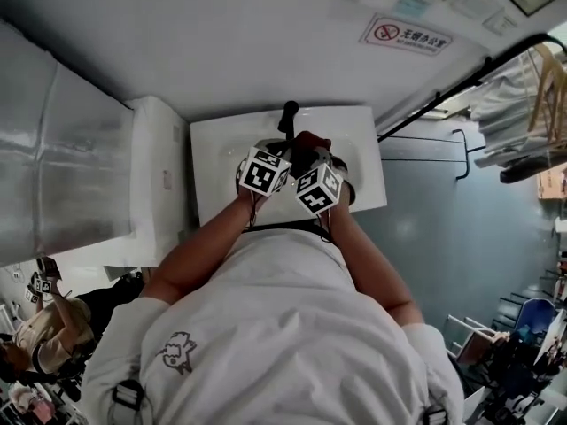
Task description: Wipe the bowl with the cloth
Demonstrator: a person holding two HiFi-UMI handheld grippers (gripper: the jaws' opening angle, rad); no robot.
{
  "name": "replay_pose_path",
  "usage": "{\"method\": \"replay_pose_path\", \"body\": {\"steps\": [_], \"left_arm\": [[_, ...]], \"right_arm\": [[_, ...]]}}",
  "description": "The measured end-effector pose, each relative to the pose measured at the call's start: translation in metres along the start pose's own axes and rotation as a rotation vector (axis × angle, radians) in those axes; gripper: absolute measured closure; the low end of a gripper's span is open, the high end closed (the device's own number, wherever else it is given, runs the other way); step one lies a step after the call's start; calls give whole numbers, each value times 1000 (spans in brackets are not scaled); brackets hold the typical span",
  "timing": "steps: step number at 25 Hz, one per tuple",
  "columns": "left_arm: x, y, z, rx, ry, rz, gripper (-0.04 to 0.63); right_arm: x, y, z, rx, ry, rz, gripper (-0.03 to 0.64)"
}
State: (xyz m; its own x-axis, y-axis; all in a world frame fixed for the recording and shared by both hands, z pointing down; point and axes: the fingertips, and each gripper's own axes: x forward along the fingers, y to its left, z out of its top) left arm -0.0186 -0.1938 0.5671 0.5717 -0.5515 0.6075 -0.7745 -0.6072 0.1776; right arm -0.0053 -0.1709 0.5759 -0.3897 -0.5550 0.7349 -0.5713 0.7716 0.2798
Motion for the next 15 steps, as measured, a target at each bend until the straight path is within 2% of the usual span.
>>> {"method": "replay_pose_path", "body": {"steps": [3, 6, 9, 15], "left_arm": [[-13, 0, 25, 53, -53, 7, 574], [-22, 9, 43, 92, -96, 17, 571], [-26, 21, 48, 121, -93, 38, 571], [-30, 34, 43, 98, -67, 38, 572]], "right_arm": [[-2, -2, 16, -57, -3, -18, 563], [-4, 10, 29, -117, -8, 53, 563], [-7, 26, 33, -172, 4, 97, 563], [-24, -4, 17, -195, 88, -11, 565]]}}
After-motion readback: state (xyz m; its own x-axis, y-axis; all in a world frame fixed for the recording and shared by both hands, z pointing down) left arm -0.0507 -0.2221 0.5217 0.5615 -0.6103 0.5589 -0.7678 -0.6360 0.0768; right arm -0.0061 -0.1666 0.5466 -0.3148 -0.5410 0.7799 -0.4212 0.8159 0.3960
